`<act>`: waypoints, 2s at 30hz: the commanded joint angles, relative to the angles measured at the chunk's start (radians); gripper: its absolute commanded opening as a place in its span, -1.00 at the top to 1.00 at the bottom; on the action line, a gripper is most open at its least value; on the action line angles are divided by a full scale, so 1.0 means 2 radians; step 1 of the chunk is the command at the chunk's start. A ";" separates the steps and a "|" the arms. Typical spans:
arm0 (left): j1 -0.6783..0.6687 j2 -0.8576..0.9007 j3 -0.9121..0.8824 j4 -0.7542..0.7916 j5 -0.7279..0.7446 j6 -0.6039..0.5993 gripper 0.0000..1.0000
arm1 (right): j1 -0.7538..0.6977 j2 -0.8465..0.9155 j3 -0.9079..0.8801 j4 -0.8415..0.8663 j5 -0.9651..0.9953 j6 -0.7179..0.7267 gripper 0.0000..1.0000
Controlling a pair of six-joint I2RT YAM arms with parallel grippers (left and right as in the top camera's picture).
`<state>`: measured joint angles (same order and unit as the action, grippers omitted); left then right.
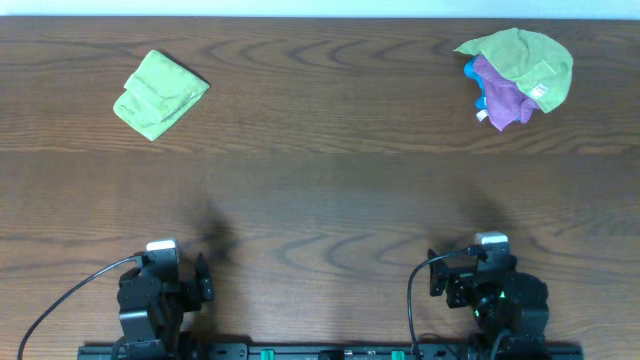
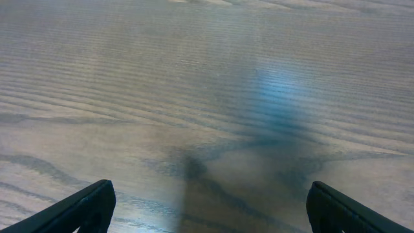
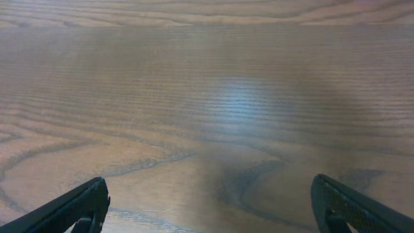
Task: Fold the cloth
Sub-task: 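Move the right gripper toward the crumpled green cloth at upper right, then grasp the green cloth on top of the purple cloth with the right gripper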
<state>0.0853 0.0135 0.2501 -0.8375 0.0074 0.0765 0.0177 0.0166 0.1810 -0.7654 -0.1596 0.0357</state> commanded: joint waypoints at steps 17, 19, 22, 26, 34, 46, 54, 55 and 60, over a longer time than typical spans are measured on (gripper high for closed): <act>0.003 -0.005 -0.003 -0.031 -0.009 0.007 -0.91 | -0.004 -0.006 -0.006 0.000 0.003 -0.009 -0.99; 0.003 -0.005 -0.003 -0.031 -0.009 0.007 -0.91 | -0.004 -0.006 -0.006 0.000 0.003 -0.009 -0.99; 0.003 -0.005 -0.003 -0.031 -0.009 0.007 -0.91 | -0.004 -0.006 -0.006 0.000 0.003 -0.009 -0.99; 0.003 -0.005 -0.003 -0.031 -0.009 0.007 -0.91 | -0.004 -0.006 -0.006 0.000 0.003 -0.009 -0.98; 0.003 -0.005 -0.003 -0.031 -0.009 0.007 -0.91 | -0.004 -0.006 -0.006 0.000 0.003 -0.009 -0.99; 0.003 -0.005 -0.003 -0.031 -0.009 0.007 -0.91 | -0.027 0.099 0.072 -0.001 0.039 0.066 -0.98; 0.003 -0.005 -0.003 -0.031 -0.009 0.007 -0.91 | -0.098 0.377 0.334 -0.092 0.039 0.066 -0.99; 0.003 -0.005 -0.003 -0.031 -0.009 0.007 -0.91 | -0.102 0.409 0.368 -0.105 0.039 0.066 -0.99; 0.003 -0.005 -0.003 -0.031 -0.009 0.007 -0.91 | -0.102 0.568 0.539 -0.157 0.048 0.066 -0.99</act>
<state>0.0853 0.0093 0.2520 -0.8394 0.0074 0.0792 -0.1776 1.0489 1.1358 -1.0615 -0.0849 0.1532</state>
